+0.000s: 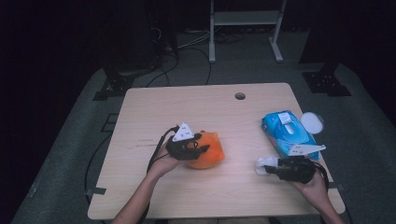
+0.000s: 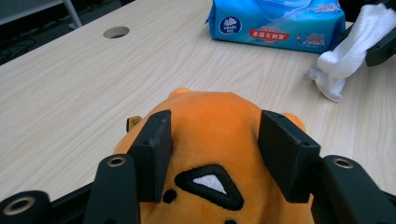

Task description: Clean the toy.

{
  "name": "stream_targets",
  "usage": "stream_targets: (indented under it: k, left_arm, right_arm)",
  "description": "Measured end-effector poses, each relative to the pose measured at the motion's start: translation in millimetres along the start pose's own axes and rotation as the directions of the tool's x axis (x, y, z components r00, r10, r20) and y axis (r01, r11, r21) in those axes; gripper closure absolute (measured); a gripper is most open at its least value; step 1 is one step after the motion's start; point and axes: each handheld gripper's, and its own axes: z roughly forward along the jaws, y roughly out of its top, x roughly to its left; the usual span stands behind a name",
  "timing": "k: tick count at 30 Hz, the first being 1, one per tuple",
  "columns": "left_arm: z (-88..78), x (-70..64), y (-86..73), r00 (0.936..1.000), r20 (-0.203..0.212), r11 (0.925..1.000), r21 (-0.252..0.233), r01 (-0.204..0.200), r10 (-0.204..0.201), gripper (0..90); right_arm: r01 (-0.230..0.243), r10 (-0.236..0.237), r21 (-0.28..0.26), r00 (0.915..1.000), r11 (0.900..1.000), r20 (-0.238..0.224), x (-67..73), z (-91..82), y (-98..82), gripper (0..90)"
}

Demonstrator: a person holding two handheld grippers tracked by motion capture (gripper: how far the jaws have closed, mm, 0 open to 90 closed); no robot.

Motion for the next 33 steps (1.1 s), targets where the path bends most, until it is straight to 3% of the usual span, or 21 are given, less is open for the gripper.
stream_targets:
  k: [6, 14, 22, 33]
  left_arm:
    - [-3.6, 1.5, 3.0, 1.0, 0.005, 1.0, -0.002, 0.003, -0.003, 39.1]
    - [-15.7, 1.6, 4.5, 0.9998, 0.004, 0.9996, -0.023, 0.017, -0.017, 30.5]
    - [-35.1, 4.3, -3.7, 0.9989, -0.007, 0.9977, -0.049, 0.045, -0.046, 25.9]
    - [-56.7, 8.4, -26.2, 0.9955, -0.034, 0.9955, -0.037, 0.087, -0.088, 22.9]
  right_arm:
    - [-0.004, 0.003, -0.061, 0.9999, 0.998, -0.01, 0.6, -10.9, 3.3, 50.6]
    - [-0.002, 0.001, -0.069, 1.0, 0.998, -0.01, 4.7, -12.6, 5.9, 49.5]
    - [-0.001, 0.0, -0.083, 0.9998, 0.997, -0.019, 7.9, -13.8, 7.9, 49.3]
    - [-0.009, 0.008, -0.083, 0.9998, 0.997, -0.021, 6.8, -13.2, 8.1, 48.5]
